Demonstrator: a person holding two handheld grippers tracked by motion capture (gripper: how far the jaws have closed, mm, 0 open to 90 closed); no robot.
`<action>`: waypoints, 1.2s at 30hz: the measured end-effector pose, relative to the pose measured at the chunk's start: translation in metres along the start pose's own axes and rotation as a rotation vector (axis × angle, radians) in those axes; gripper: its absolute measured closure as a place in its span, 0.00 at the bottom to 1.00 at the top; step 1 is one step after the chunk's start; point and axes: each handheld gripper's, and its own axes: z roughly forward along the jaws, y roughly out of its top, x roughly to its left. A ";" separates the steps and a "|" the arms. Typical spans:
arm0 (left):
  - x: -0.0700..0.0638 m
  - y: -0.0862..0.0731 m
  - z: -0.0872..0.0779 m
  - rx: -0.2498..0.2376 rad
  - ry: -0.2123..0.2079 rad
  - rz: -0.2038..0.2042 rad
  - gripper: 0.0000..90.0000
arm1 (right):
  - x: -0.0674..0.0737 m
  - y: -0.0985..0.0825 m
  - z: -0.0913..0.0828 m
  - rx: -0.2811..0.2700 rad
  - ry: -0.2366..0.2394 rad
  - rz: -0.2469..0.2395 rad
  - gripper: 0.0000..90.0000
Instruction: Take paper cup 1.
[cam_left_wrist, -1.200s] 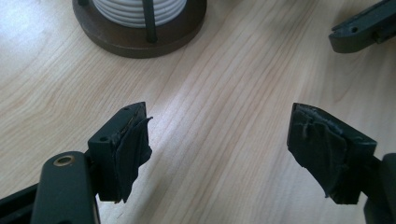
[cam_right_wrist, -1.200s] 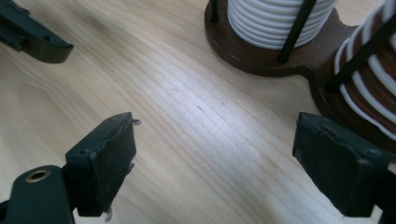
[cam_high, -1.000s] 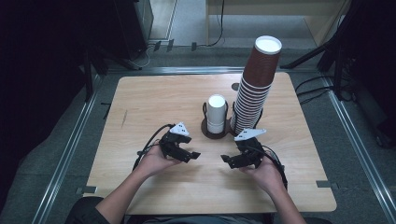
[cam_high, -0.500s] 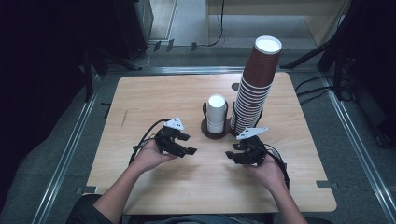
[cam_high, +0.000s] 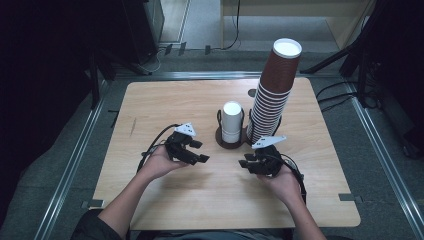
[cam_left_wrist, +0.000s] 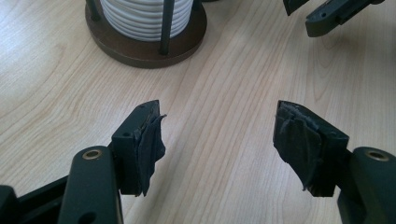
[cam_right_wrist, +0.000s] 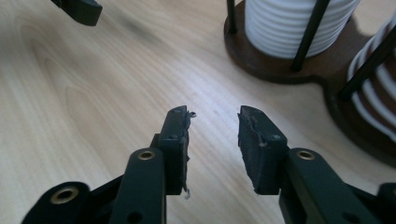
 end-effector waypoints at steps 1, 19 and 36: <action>0.001 0.001 0.000 0.000 0.003 0.003 0.36 | 0.000 0.000 0.000 -0.003 -0.007 -0.006 0.73; 0.008 0.024 -0.007 -0.015 -0.017 0.021 0.31 | -0.002 0.004 0.009 0.007 -0.040 -0.025 0.92; 0.023 0.061 -0.029 -0.046 -0.027 0.050 0.24 | -0.003 0.026 0.021 -0.045 -0.085 -0.020 1.00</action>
